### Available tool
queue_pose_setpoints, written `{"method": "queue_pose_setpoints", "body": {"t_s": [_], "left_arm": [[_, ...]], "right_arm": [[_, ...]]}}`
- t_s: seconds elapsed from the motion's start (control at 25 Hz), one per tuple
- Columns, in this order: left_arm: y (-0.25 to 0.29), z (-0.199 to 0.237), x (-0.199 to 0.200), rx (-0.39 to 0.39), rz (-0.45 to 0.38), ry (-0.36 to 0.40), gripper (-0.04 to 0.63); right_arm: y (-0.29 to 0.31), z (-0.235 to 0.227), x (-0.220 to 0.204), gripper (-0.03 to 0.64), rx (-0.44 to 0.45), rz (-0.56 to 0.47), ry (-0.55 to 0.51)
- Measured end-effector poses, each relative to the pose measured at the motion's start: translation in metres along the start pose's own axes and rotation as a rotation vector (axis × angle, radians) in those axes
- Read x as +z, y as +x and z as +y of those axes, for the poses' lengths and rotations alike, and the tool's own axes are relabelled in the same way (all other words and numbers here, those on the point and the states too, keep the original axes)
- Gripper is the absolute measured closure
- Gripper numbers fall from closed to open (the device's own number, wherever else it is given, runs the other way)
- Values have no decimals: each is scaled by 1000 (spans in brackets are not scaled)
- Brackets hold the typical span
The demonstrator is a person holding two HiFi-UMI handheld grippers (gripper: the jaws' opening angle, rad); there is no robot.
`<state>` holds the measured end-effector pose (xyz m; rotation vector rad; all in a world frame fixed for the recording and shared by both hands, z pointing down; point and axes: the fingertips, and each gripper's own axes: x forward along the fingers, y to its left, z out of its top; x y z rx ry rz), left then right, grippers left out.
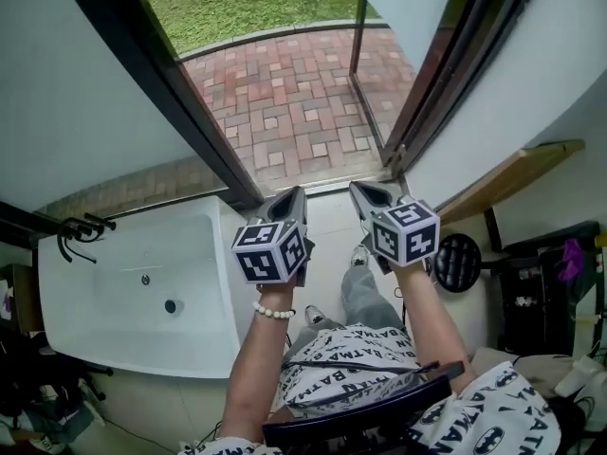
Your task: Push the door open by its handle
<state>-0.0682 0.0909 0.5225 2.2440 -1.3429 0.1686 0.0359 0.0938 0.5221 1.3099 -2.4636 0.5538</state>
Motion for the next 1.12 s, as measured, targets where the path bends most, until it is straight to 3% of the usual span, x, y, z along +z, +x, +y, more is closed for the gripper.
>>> {"method": "queue_pose_setpoints", "body": {"t_s": [0.44, 1.12], "left_arm": [[-40, -12, -25, 0, 12, 18, 597], [-46, -19, -19, -7, 11, 40, 597]], "right_arm": [[-44, 32, -26, 615, -41, 11, -20], [-50, 37, -16, 615, -47, -14, -31]]}}
